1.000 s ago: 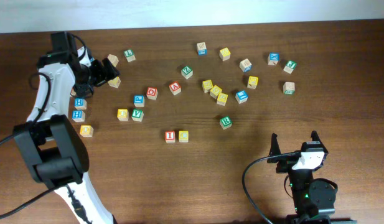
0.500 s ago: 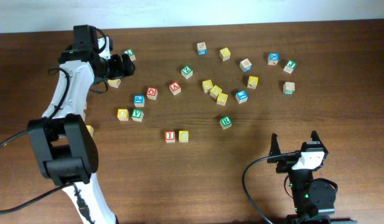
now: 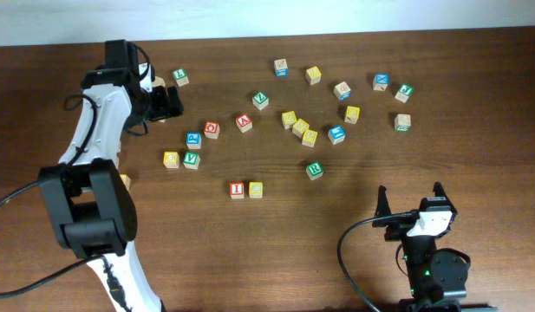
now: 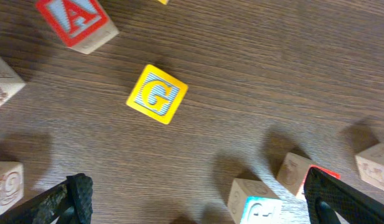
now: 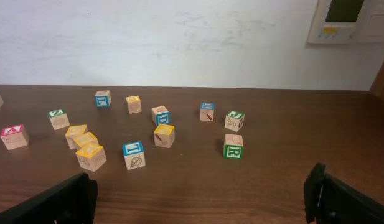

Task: Spell out ICRA

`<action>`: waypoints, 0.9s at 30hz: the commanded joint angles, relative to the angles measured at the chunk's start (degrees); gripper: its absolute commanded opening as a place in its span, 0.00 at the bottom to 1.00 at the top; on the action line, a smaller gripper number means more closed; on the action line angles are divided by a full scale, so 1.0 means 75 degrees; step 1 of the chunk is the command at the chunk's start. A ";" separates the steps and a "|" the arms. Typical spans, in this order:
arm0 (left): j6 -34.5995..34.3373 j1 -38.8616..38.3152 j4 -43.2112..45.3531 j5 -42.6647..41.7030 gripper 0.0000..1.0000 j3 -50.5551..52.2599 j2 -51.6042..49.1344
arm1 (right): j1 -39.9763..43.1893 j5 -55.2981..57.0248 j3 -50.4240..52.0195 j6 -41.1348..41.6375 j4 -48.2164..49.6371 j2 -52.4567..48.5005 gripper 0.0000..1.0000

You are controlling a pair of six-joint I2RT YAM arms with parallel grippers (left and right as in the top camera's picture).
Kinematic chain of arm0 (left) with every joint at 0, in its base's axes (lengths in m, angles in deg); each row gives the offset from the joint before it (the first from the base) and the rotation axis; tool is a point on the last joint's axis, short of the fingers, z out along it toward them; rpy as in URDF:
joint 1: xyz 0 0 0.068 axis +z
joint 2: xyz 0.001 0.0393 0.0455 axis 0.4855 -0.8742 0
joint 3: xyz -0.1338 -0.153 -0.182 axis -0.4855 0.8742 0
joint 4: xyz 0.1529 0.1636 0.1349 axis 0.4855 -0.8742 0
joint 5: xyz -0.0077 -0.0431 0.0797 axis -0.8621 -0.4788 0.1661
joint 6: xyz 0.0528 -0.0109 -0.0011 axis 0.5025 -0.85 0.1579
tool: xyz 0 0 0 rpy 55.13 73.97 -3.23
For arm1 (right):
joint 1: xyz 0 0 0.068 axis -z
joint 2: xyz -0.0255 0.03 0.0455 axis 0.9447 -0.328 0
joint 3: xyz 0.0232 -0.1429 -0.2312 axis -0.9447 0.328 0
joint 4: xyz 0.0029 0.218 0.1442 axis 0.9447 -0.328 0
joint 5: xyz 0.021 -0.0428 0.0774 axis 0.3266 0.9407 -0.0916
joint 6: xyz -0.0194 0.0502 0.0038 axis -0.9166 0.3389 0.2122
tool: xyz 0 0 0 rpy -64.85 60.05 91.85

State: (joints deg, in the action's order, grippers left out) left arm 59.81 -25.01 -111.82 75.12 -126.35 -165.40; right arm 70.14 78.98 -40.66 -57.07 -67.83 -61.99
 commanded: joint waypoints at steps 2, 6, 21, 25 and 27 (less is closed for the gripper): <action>-0.0341 -0.0003 0.0020 0.1043 0.99 0.0009 -0.0015 | 0.0055 0.0093 0.0041 0.0026 -0.0047 0.0050 0.98; -0.1297 0.0032 -0.0102 0.1393 0.99 0.0009 -0.0015 | 0.0055 0.0093 0.0041 0.0029 -0.0044 0.0050 0.98; 0.0187 -0.2020 -0.1049 0.0443 0.99 0.0015 -0.0015 | 0.0055 0.0093 0.0041 0.0029 -0.0047 0.0050 0.98; 0.0210 -0.2492 -0.1137 0.0443 0.99 0.0015 -0.0015 | 0.0055 0.0093 0.0041 0.0029 -0.0047 0.0050 0.98; 0.0210 -0.2734 -0.1122 0.0443 0.99 0.0015 -0.0015 | 0.0055 0.0093 0.0041 0.0026 -0.0047 0.0050 0.98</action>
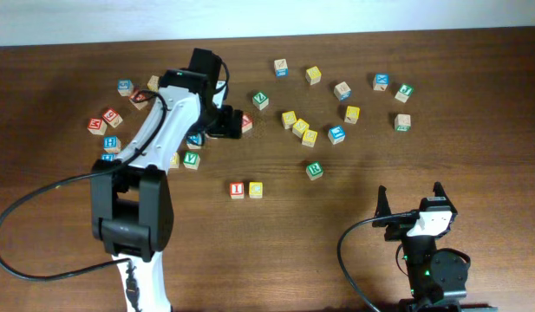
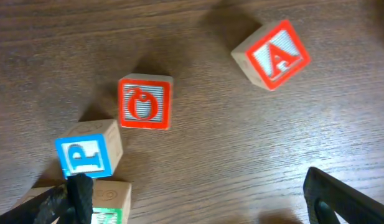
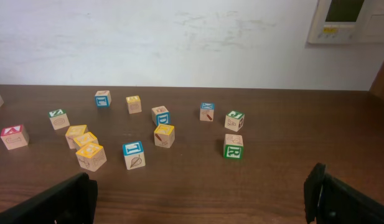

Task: Spell out ICRA

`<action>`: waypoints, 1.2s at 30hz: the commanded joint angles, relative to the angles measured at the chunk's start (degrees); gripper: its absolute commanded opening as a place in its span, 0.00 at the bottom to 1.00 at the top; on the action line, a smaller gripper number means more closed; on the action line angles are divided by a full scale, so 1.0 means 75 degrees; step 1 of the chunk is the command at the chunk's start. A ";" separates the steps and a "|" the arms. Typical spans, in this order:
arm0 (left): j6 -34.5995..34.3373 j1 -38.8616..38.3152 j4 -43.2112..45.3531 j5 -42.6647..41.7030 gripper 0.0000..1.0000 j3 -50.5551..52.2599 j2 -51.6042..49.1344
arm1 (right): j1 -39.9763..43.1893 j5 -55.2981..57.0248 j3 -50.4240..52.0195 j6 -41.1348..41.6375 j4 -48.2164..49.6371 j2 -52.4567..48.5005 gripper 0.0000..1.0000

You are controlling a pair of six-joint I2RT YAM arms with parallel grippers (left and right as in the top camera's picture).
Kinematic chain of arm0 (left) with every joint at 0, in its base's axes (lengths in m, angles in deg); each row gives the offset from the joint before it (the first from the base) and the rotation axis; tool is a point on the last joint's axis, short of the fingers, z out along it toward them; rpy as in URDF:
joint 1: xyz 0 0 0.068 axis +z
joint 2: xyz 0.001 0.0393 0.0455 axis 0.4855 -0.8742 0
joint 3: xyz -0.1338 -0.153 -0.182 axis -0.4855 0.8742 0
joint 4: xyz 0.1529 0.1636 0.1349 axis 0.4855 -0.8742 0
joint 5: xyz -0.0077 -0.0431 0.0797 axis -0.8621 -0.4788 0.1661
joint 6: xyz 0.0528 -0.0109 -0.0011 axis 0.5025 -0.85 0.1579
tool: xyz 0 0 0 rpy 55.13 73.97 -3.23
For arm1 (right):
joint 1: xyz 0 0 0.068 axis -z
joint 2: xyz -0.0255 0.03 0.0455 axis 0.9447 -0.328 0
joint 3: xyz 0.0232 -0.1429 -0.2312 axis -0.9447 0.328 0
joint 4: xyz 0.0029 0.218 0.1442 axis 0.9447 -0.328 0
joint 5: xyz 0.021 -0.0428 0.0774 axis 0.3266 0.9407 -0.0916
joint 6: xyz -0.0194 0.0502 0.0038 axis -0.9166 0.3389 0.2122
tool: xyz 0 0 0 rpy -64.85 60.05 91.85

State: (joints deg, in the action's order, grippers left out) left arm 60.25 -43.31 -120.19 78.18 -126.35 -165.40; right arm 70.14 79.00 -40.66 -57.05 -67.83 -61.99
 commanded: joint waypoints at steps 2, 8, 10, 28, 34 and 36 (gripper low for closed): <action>0.0152 -0.0574 -0.0015 0.0035 0.99 0.0015 -0.0015 | 0.0055 0.0090 0.0041 0.0023 -0.0047 0.0050 0.98; 0.0146 -0.1131 -0.0035 0.0029 0.99 0.0015 -0.0015 | 0.0055 0.0090 0.0041 0.0023 -0.0047 0.0050 0.98; 0.0146 -0.1294 -0.0041 0.0032 0.99 0.0015 -0.0015 | 0.0055 0.0090 0.0041 0.0026 -0.0047 0.0050 0.98; -0.0297 -0.0714 -0.0175 0.0149 0.99 -0.1110 0.0685 | 0.0055 0.0090 0.0041 0.0026 -0.0044 0.0050 0.98; -0.1364 0.1300 -0.1035 0.0117 0.99 -0.1110 0.0688 | 0.0055 0.0090 0.0041 0.0023 -0.0047 0.0050 0.98; -0.1408 0.1784 -0.1218 0.0108 0.99 -0.1107 0.0688 | 0.0055 0.0090 0.0041 0.0026 -0.0047 0.0050 0.98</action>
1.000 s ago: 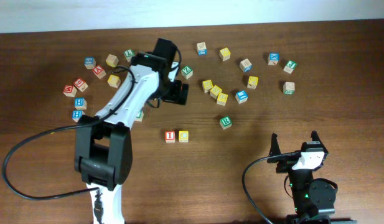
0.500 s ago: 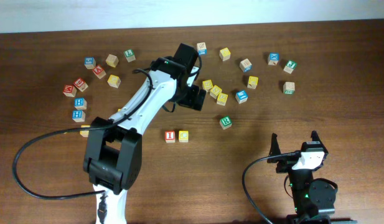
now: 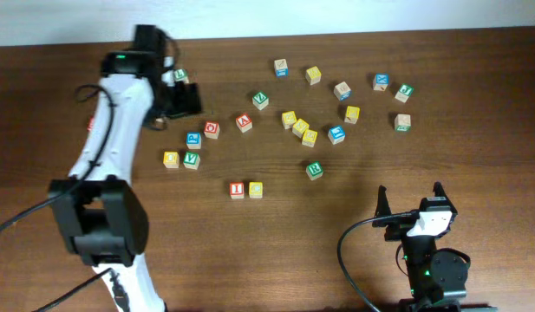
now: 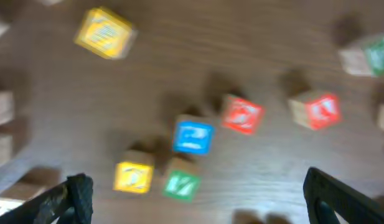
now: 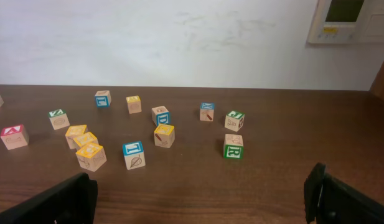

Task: Spell out ICRA

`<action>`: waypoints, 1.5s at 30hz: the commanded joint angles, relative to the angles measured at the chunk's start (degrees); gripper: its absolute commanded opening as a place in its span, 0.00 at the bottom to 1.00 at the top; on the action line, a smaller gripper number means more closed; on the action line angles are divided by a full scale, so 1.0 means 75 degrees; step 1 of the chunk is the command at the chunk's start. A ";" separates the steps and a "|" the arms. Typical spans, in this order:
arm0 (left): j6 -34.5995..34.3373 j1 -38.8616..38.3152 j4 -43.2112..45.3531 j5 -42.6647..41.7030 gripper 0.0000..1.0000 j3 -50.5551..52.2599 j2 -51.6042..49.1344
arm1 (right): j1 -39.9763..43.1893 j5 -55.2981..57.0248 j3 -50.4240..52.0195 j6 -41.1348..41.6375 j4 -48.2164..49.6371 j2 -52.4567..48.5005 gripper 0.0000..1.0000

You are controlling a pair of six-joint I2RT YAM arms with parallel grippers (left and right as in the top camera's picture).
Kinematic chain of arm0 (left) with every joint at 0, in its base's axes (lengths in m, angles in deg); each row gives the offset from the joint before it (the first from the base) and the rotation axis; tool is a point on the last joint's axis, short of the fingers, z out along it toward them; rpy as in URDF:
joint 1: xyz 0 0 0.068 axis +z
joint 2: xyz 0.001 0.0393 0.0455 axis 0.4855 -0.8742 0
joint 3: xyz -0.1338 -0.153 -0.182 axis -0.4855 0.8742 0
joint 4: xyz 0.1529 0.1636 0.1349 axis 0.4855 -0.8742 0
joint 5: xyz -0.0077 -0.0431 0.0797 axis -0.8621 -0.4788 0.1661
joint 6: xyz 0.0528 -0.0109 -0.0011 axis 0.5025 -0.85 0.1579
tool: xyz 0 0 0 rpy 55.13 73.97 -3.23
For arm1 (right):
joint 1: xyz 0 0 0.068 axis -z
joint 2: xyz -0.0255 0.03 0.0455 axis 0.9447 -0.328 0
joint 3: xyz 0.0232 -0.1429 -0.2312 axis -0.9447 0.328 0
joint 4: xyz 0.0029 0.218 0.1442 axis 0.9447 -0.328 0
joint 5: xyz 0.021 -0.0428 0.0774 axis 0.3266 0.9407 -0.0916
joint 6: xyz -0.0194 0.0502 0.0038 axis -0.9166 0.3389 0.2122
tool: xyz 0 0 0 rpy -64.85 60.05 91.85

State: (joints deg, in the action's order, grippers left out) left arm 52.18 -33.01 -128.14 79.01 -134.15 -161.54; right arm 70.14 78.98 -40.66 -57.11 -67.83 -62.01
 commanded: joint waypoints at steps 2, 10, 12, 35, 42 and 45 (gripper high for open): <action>-0.0332 0.0656 -0.0242 -0.0020 0.99 -0.0067 0.0172 | 0.0055 0.0093 0.0041 0.0032 -0.0047 0.0052 0.98; -0.0326 0.0688 -0.0262 -0.0017 0.99 -0.0067 0.0172 | 0.0055 0.0093 0.0041 0.0032 -0.0047 0.0052 0.98; -0.0326 0.0688 -0.0262 -0.0020 0.99 -0.0067 0.0172 | 0.0055 0.0093 0.0041 0.0032 -0.0044 0.0052 0.98; -0.0326 0.0688 -0.0259 -0.0017 0.99 -0.0067 0.0172 | 0.0050 -0.3232 -0.1183 0.1195 0.4736 -0.0184 0.98; -0.0326 0.0688 -0.0259 -0.0017 0.99 -0.0067 0.0172 | 0.0050 -0.2597 -0.5531 -0.0431 0.0187 -0.3756 0.98; -0.0326 0.0688 -0.0259 -0.0017 0.99 -0.0067 0.0172 | 0.0050 -0.2101 -0.8224 -0.0997 -0.2530 -0.6831 0.98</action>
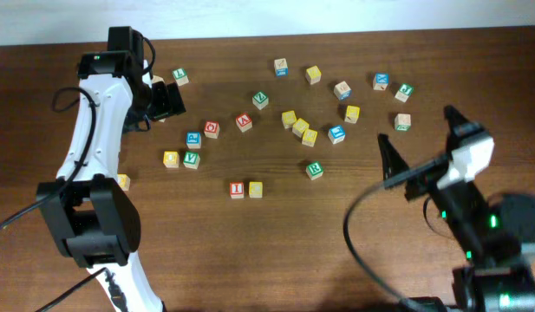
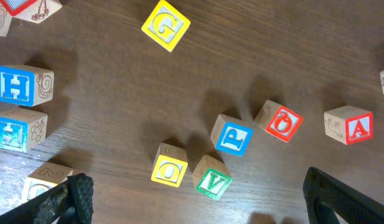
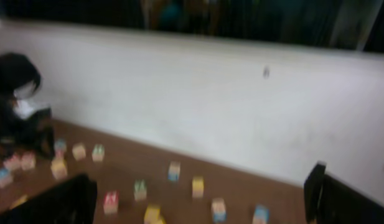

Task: Spell out ICRA

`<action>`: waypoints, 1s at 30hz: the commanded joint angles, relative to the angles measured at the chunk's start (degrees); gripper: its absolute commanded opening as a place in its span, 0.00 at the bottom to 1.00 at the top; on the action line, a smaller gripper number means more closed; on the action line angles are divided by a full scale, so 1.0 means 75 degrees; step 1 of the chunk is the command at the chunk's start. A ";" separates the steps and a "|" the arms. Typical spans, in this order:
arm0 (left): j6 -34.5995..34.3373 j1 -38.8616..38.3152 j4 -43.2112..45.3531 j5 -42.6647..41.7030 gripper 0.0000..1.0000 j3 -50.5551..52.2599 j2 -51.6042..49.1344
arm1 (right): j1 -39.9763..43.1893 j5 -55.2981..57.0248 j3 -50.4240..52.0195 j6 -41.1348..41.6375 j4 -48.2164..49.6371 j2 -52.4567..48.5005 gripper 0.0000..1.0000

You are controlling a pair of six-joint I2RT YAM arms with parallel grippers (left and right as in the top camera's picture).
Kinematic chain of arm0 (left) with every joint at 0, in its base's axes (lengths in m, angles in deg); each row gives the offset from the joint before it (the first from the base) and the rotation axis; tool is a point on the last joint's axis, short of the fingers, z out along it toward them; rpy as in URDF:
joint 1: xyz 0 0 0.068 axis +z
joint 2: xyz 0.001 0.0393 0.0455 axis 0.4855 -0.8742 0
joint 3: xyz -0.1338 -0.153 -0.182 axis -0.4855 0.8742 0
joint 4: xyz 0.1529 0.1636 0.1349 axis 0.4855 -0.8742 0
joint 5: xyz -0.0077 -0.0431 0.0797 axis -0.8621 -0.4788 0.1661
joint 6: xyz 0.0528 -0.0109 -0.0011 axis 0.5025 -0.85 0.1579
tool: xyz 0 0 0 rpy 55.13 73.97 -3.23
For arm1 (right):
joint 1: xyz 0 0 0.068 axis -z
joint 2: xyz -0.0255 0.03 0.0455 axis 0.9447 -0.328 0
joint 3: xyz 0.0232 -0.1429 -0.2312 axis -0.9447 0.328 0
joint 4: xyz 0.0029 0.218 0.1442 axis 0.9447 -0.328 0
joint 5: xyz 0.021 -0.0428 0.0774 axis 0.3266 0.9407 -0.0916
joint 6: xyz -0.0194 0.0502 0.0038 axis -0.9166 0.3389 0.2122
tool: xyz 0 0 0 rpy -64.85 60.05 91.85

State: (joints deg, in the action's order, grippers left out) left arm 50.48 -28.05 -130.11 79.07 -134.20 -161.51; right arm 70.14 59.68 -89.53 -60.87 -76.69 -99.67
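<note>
A red I block (image 1: 237,189) and a yellow block (image 1: 255,189) sit side by side near the table's middle front. The green R block (image 1: 314,170) lies to their right. The red A block (image 1: 244,122) lies farther back, also in the left wrist view as the A block (image 2: 350,124). My left gripper (image 1: 165,100) hovers open and empty at the far left, above the yellow G (image 2: 165,25), blue P (image 2: 232,135) and red O (image 2: 280,121). My right gripper (image 1: 416,130) is raised at the right, open and empty; its wrist view is blurred.
Several more letter blocks are scattered across the back of the table (image 1: 276,251), including a yellow cluster (image 1: 300,127) and a green V (image 2: 211,180) beside a yellow block (image 2: 168,167). Blue H blocks (image 2: 16,85) lie at the far left. A white wall (image 3: 210,112) runs behind.
My right arm has risen from its rest at the front right and now stands high, nearer the blocks. My left gripper has shifted slightly left. No block has moved.
My left gripper was open over the G block at the far left, then over the red O and A, then back toward the left and higher, where it still hovers. The right arm rested at the front right until now. Nothing was picked up.
</note>
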 commanded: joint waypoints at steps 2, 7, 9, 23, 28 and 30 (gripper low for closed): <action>-0.0099 0.0026 0.0003 -0.0026 0.99 -0.0061 0.0169 | 0.0061 0.0991 -0.2597 -0.0498 -0.2264 -0.2926 0.98; -0.0099 0.0026 0.0003 -0.0026 0.99 -0.0061 0.0169 | 0.0259 0.1428 -0.4788 -0.0519 -0.4109 -0.6400 0.98; -0.0099 0.0026 0.0003 -0.0026 0.99 -0.0061 0.0169 | 0.0568 0.0901 -0.5004 -0.0519 -0.4199 -0.7230 0.98; -0.0099 0.0026 0.0003 -0.0026 0.98 -0.0061 0.0169 | 0.1303 0.2973 -0.4989 0.1833 -0.3535 -1.0488 0.90; -0.0099 0.0026 0.0003 -0.0026 0.99 -0.0061 0.0169 | 0.1297 0.2311 -0.4975 0.1746 -0.3156 -1.0818 0.66; -0.0099 0.0026 0.0003 -0.0026 0.99 -0.0061 0.0169 | 0.1297 0.2282 -0.4963 0.1705 -0.3045 -1.0832 0.58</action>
State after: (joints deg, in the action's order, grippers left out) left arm 50.48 -28.05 -130.02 79.07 -134.20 -161.49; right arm 80.09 78.67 -126.40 -47.98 -100.33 -180.24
